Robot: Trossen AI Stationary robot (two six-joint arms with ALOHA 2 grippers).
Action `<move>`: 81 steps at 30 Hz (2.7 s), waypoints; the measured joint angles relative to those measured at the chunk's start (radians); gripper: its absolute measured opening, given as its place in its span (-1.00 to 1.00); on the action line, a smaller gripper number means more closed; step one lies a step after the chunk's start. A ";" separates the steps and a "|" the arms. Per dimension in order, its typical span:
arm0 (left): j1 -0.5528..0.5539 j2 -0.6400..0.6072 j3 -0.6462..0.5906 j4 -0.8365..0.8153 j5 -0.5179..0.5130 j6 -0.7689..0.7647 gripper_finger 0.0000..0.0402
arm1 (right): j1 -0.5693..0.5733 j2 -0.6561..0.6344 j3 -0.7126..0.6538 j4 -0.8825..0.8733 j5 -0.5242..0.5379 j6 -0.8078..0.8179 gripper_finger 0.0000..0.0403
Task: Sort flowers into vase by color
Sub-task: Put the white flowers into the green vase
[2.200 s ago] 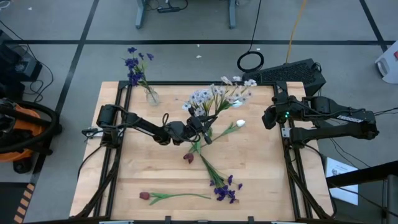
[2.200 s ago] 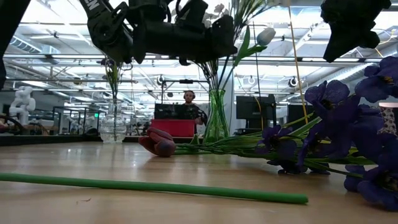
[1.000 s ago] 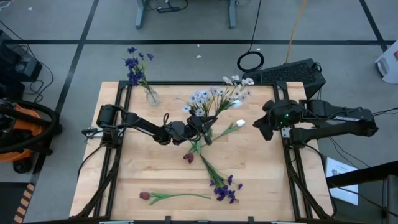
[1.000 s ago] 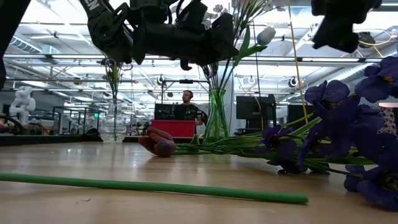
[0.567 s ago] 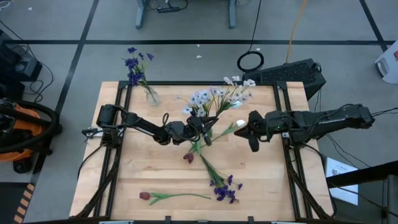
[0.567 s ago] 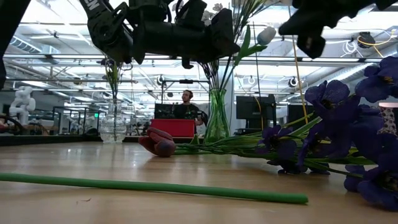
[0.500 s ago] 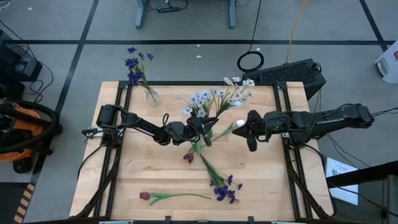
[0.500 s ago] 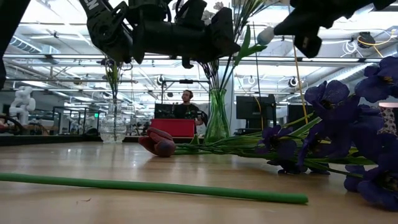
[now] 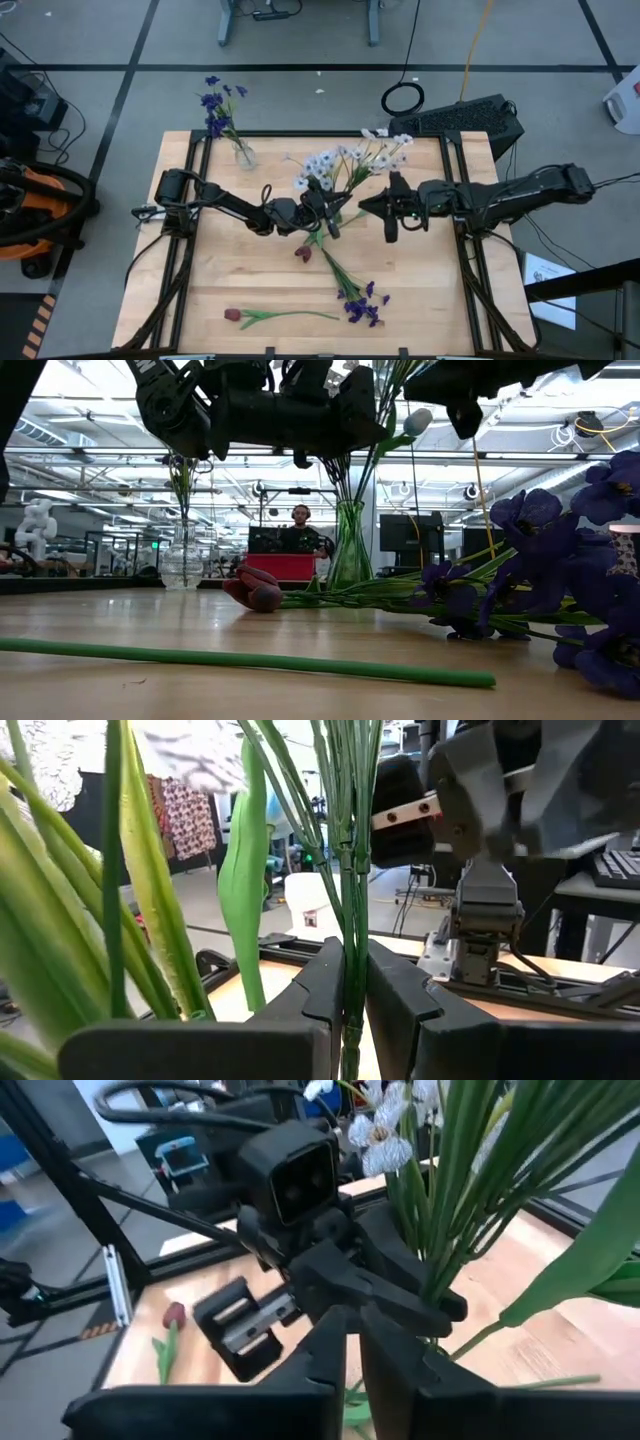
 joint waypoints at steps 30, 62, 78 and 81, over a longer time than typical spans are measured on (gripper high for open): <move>-0.012 0.000 0.000 0.000 0.029 0.001 -0.80 | -0.004 0.105 0.001 0.162 0.119 -0.031 -0.54; -0.013 0.001 0.000 0.047 0.049 0.005 -0.80 | -0.017 0.105 0.002 0.151 0.127 -0.045 -0.56; -0.014 0.000 0.000 0.085 0.090 0.002 -0.80 | -0.018 0.105 0.001 0.177 0.124 -0.037 -0.56; -0.016 0.000 0.000 0.060 0.100 0.001 -0.80 | -0.017 0.105 0.001 0.187 0.121 -0.040 -0.56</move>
